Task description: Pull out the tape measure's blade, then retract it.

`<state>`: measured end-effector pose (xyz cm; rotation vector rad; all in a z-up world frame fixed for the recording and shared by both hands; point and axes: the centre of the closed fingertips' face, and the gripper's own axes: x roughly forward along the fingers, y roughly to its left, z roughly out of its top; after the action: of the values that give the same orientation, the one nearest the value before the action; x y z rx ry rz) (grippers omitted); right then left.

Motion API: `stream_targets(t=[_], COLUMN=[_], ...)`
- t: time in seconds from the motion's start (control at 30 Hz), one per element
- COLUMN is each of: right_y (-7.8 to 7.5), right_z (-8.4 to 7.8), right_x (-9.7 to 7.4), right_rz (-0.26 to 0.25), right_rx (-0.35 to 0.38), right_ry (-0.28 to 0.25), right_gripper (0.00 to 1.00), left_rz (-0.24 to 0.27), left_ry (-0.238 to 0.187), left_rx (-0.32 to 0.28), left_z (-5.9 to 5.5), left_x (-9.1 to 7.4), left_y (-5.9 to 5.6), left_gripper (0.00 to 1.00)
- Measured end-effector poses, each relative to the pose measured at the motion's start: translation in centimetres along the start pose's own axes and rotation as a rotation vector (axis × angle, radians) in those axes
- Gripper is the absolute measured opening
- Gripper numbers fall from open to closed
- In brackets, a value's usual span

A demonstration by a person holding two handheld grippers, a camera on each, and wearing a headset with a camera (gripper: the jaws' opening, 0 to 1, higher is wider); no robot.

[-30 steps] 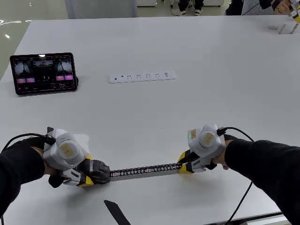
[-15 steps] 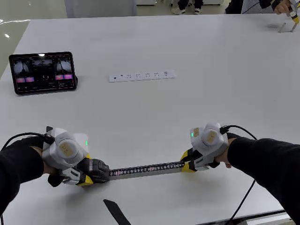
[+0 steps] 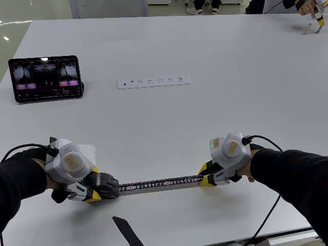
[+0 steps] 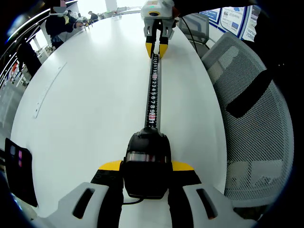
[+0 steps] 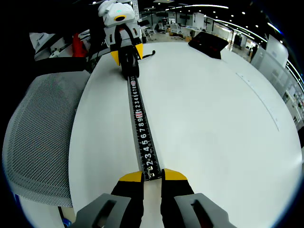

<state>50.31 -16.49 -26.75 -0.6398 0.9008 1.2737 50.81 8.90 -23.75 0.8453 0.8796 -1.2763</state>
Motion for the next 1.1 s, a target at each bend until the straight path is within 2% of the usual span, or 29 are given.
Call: stream_targets(t=[0.4,0.73,1.0,1.1], right_y=[-0.22,-0.16,-0.12,-0.08], right_z=[-0.80,-0.79,-0.70,-0.66], right_x=[-0.55,-0.54,-0.42,-0.35], right_rz=[-0.006,-0.005,-0.003,0.007], right_rx=[0.013,0.017,-0.037,-0.071], right_ry=[0.003,0.007,0.023,0.048], right_gripper=[0.08,0.09,0.10,0.11], left_rz=[-0.002,0.001,0.004,0.007], left_ry=[-0.002,-0.003,-0.007,-0.006], left_rx=[0.000,0.005,0.011,0.018], left_z=[0.15,0.22,0.24,0.28], left_x=[0.01,0.08,0.11,0.08], left_y=[-0.06,0.04,0.15,0.16], left_gripper=[0.30,0.31,0.31,0.31])
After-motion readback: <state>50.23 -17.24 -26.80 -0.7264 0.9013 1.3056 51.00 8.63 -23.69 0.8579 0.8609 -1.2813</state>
